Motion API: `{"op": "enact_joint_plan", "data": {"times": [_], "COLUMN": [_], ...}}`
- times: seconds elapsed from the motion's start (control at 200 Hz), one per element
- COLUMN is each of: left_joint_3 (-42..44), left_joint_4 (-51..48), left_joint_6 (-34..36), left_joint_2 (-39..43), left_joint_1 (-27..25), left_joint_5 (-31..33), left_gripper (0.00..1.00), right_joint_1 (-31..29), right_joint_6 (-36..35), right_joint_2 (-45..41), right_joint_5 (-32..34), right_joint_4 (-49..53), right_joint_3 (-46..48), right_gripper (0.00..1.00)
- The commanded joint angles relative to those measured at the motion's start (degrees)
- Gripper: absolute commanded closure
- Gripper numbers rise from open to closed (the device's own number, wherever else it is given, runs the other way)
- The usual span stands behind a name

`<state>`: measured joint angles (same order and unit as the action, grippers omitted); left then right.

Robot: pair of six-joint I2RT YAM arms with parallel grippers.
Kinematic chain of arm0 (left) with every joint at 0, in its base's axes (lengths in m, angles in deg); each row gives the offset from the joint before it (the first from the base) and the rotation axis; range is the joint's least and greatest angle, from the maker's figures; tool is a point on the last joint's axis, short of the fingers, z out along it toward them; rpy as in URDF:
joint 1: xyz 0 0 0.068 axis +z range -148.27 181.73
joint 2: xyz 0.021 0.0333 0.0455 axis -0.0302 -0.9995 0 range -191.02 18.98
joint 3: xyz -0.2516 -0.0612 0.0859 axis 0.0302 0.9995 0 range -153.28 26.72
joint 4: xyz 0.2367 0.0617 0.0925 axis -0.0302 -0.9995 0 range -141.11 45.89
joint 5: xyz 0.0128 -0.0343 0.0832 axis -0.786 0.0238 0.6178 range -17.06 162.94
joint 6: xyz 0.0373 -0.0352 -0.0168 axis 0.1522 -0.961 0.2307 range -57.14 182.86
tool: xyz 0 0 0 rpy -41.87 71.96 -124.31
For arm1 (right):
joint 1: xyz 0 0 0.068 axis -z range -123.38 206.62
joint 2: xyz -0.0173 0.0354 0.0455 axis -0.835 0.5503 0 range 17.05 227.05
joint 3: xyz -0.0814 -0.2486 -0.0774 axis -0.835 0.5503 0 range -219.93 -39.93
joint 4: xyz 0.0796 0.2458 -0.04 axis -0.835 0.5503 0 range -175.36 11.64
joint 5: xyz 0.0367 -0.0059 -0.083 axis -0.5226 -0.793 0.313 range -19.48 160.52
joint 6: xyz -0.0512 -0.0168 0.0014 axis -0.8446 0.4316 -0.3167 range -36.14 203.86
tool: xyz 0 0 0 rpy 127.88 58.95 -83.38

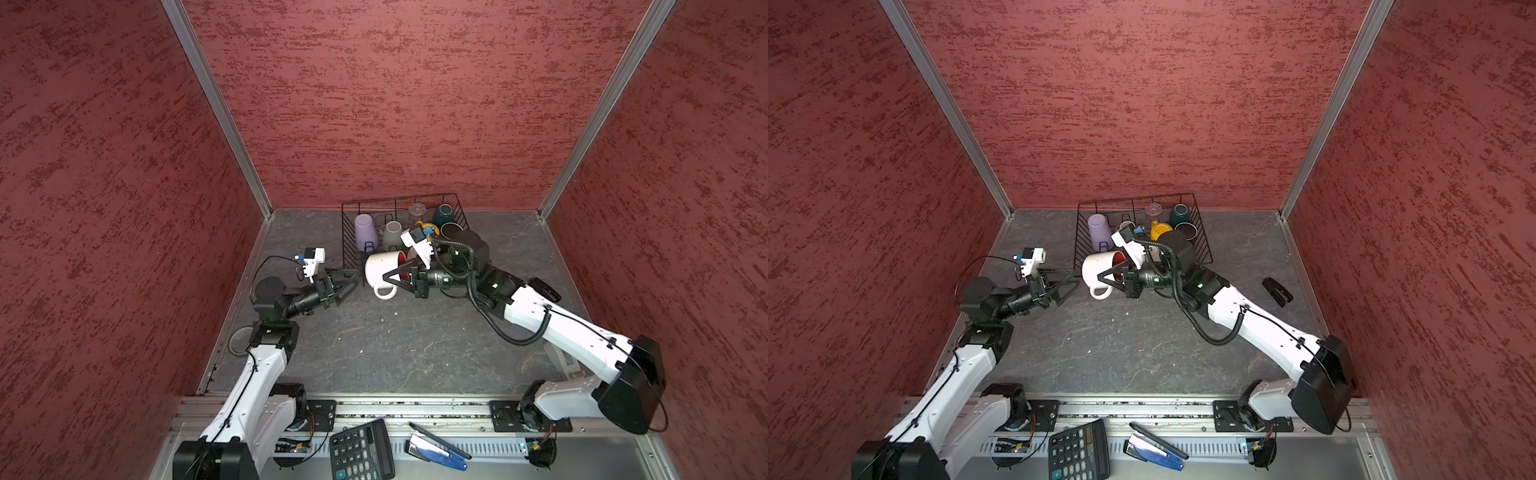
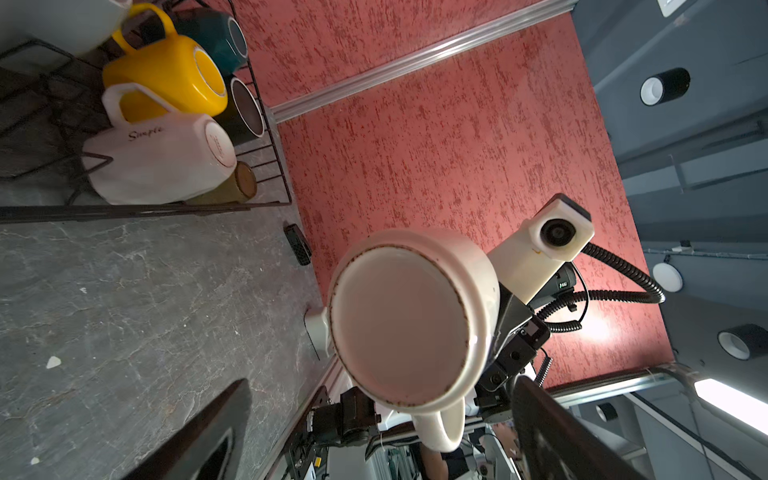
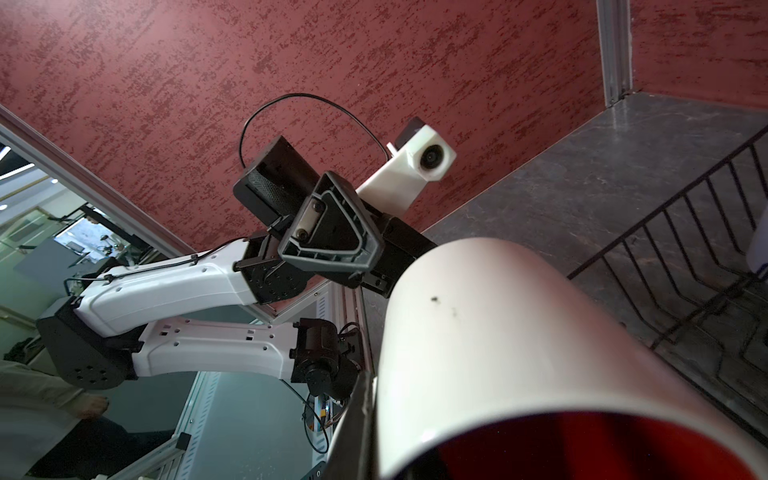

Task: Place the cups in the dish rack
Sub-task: 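Lift the red-lined white mug toward the left gripper while left reaches to meet it, then close the left gripper on the red-lined white mug beside the right gripper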

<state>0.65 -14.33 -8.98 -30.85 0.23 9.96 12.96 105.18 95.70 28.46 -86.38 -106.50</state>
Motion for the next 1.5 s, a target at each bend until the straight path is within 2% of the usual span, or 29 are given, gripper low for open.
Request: {"op": "enact_joint_plan", "data": {"times": [0.0, 0.431, 0.872, 1.037, 1.227, 1.493], "left_joint_3": [-1.58, -3.27, -3.49, -3.9, -3.73, -3.73], "left_joint_4": [6.96, 12.84, 17.93, 19.92, 26.88, 33.54], "left_joint_6": [-1.55, -4.39, -6.98, -7.9, -12.41, -16.34], "left_joint_2": [-1.47, -5.33, -5.67, -6.01, -8.22, -11.13], "left_joint_1": [-1.37, -4.34, -6.9, -7.39, -7.46, -7.89], "left_joint_5": [-1.51, -3.72, -5.82, -6.83, -7.77, -8.21], "left_gripper": [0.02, 0.02, 0.07, 0.01, 0.0, 0.04], "right_joint_1": [-1.04, -4.63, -4.93, -4.93, -4.85, -4.52], "right_joint_6": [1.12, 2.22, 4.7, 6.1, 3.44, 0.91], "right_joint_2": [0.29, 4.32, 8.12, 8.38, 7.29, 5.83], "right_joint_5": [-3.96, -6.91, -8.91, -9.53, -8.64, -5.83], "right_joint_4": [-10.53, -14.95, -20.89, -23.58, -21.37, -18.92], "right_joint_3": [-0.32, -1.11, -0.43, 0.38, 0.41, 0.51], "right_gripper": [1.0, 1.0, 1.0, 1.0, 1.0, 1.0]}}
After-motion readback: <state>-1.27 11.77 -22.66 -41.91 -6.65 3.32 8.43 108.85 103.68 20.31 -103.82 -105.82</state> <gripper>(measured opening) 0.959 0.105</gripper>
